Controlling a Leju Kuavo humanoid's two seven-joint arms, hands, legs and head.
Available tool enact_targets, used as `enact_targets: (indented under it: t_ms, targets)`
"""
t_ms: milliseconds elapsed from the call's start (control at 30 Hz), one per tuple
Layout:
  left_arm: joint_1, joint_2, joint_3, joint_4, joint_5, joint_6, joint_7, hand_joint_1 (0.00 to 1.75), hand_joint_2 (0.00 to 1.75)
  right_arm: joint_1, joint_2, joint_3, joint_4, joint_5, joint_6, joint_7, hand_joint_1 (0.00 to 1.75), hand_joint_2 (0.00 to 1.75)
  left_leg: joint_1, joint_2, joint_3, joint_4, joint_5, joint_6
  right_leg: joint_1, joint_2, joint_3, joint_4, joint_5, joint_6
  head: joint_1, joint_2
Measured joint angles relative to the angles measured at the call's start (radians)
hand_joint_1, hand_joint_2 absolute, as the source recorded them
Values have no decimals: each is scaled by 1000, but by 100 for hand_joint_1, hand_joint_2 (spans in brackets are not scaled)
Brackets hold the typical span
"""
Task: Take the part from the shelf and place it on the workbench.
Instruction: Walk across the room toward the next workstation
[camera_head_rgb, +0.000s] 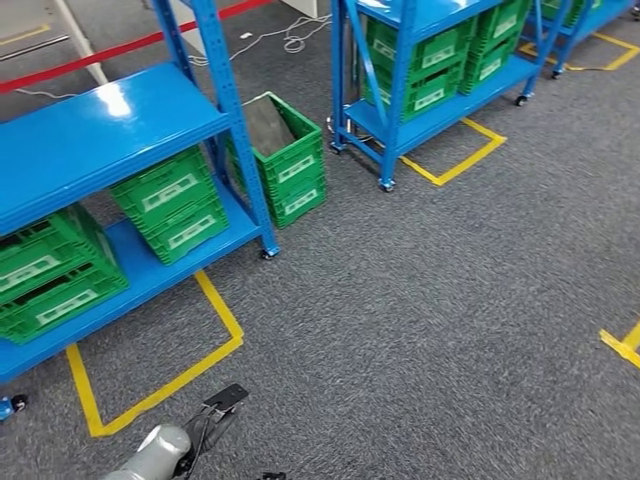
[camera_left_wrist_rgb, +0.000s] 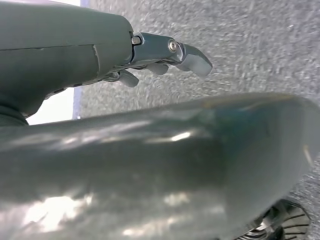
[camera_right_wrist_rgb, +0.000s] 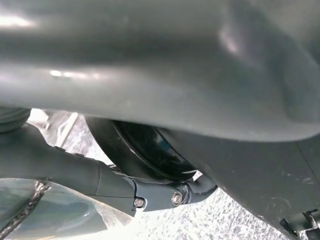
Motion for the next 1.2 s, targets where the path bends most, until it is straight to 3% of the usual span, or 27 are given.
enact_targets:
  t_ms: [67,133,200,233,300,367,400,433,467,500,567,633,700,733,800,867,933,967,1033,1100,1167,1200]
  targets:
    - [-1,0,0,0,1,2,-1,0,0,3,0,0,0,4,0,-1,0,0,-14,44,65,-127,50,20,6,-23,8,-1,-9,3,0,0]
    - [-3,2,3,0,6,3,-6,0,0,5,0,0,0,11,2,-2,0,0,-27,76,93,-186,51,33,11,-46,12,-2,-16,10,1,0]
    - [3,10,9,0,15,1,-13,0,0,5,0,0,-1,22,5,-3,0,0,-25,59,97,-201,48,37,15,-69,18,-7,-22,19,0,0]
    - [8,14,12,0,18,0,-16,0,0,6,-1,0,-1,26,6,-4,0,0,-21,46,102,-209,49,39,15,-64,20,-5,-28,23,1,0]
    - [12,20,18,0,23,0,-22,0,0,4,-4,1,-2,31,8,-10,0,0,-11,22,112,-222,54,43,13,-16,-4,54,-62,33,6,0]
    - [12,24,23,1,18,7,-34,0,0,-2,-6,1,-2,28,8,-16,0,0,-8,-3,113,-223,54,47,9,35,-69,181,-113,40,10,0]
    - [14,25,25,1,12,19,-43,0,0,-5,-6,1,-2,24,9,-17,0,0,-7,-16,114,-223,53,48,8,43,-101,237,-127,43,10,0]
    - [16,26,26,1,4,34,-50,0,0,-8,-7,1,-2,19,9,-15,0,0,-6,-29,115,-223,53,48,6,46,-119,263,-124,46,10,0]
    - [18,27,26,1,-2,52,-56,0,0,-10,-7,1,-2,13,10,-11,0,0,-4,-44,116,-222,52,46,5,48,-121,252,-101,48,10,0]
    - [19,29,27,1,-7,68,-59,0,0,-10,-7,1,-2,8,12,-6,0,0,-2,-59,118,-220,50,43,1,55,-105,204,-61,51,10,0]
    - [18,33,29,1,-13,85,-62,0,0,-8,-7,1,-2,2,13,1,0,0,2,-88,116,-211,46,32,-9,96,-56,80,5,57,11,0]
    - [16,36,30,1,-15,90,-64,0,0,-8,-6,1,-1,-1,14,1,0,0,3,-111,107,-203,47,19,-14,130,-25,18,13,52,12,0]
    - [18,41,31,1,-15,92,-64,0,0,-9,-6,0,-1,-3,15,1,0,0,4,-129,98,-202,52,7,-12,120,-17,10,7,37,12,0]
    - [20,43,31,1,-15,92,-64,0,0,-9,-5,0,-1,-4,16,1,0,0,4,-121,96,-199,51,3,-13,109,-15,8,9,30,11,0]
    - [20,47,31,1,-15,92,-64,0,0,-7,-5,0,-1,-3,17,2,0,0,1,-73,73,-152,23,-6,-14,84,-10,3,11,15,6,0]
    - [17,47,31,1,-16,89,-64,0,0,-4,-5,0,-1,1,17,3,0,0,2,-23,15,-32,-32,-13,-10,55,-7,2,8,6,2,0]
    - [19,47,31,1,-22,92,-73,0,0,-2,-6,0,-1,9,18,2,0,0,4,-12,-34,66,-58,-14,-6,27,-5,2,3,2,2,0]
    - [22,47,31,1,-26,105,-83,0,0,-2,-6,0,-1,12,18,1,0,0,4,-9,-35,67,-44,-13,-4,15,-2,2,0,1,1,0]
    - [23,48,33,1,-37,152,-105,0,0,0,-6,0,-1,16,19,0,0,0,0,9,15,-37,24,-2,-1,-11,9,2,-9,2,1,0]
    - [14,49,36,1,-50,182,-115,0,0,2,-6,0,-1,19,20,1,0,0,-16,63,73,-151,60,17,5,-35,16,-1,-19,8,1,0]
    - [3,49,36,1,-73,177,-114,0,87,5,-5,0,-1,15,16,0,0,0,-29,90,91,-188,52,29,10,-62,22,-6,-26,16,2,0]
    - [-1,48,36,1,-86,174,-112,0,131,6,-5,-1,-1,8,11,0,0,0,-30,78,92,-197,51,31,13,-76,31,-9,-29,20,3,0]
